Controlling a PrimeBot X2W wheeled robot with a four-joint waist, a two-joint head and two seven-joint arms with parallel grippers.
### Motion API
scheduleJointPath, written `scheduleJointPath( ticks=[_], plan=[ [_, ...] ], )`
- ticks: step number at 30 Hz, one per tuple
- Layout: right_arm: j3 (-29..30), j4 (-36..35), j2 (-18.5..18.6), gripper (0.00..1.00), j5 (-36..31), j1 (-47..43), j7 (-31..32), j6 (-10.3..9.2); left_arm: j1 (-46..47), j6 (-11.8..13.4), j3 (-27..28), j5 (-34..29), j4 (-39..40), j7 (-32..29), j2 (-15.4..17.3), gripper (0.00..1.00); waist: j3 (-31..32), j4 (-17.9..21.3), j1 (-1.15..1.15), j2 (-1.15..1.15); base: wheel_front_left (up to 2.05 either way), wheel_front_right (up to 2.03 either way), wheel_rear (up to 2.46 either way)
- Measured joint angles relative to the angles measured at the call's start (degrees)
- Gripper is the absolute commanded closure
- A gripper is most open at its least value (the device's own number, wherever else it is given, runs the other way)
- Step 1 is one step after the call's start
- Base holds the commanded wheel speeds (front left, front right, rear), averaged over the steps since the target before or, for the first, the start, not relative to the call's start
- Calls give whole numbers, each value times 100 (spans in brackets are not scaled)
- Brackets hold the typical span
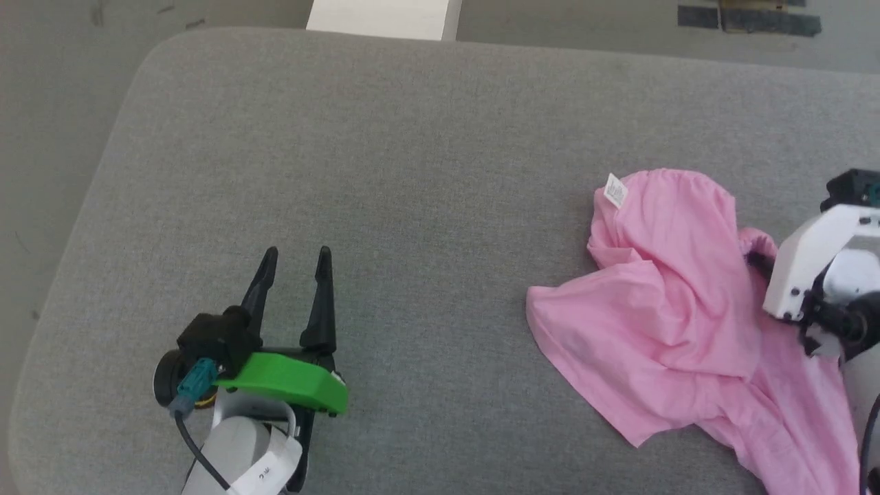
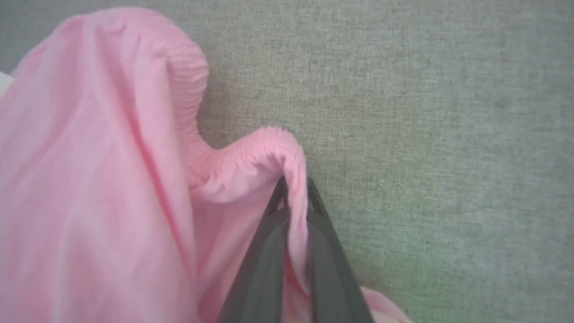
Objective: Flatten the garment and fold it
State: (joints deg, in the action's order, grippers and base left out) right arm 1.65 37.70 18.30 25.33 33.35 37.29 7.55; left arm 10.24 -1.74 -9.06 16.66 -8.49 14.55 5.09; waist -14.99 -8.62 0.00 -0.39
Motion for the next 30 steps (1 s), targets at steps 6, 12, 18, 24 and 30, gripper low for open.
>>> scheduleJointPath(
  ticks=[6, 12, 18, 24, 30],
  plan=[
    [307, -673, -48, 100, 172, -1000, -627, 1, -203, -3, 48, -4, -56, 13, 18, 0, 335, 221, 0, 0, 0, 0, 0],
    [926, -1808, -148, 100, 120, -2268, -842, 1, -431, 21, 77, -2, -91, 14, 77, 0, 651, 521, 0, 0, 0, 0, 0],
    [1804, -3181, -795, 100, -250, -3682, -798, 1, -597, 31, 68, 19, -102, -87, 101, 0, 928, 798, 0, 0, 0, 0, 0],
    [2386, -4087, -1444, 100, -615, -4721, -494, 1, -711, 62, 66, 53, -131, -144, 130, 0, 1097, 963, -1, 0, 0, 0, 0],
    [2310, -4073, -1527, 0, -583, -4993, -584, 1, -792, 80, 66, 82, -176, -229, 191, 0, 1164, 1099, 0, 0, 0, 0, 0]
  ],
)
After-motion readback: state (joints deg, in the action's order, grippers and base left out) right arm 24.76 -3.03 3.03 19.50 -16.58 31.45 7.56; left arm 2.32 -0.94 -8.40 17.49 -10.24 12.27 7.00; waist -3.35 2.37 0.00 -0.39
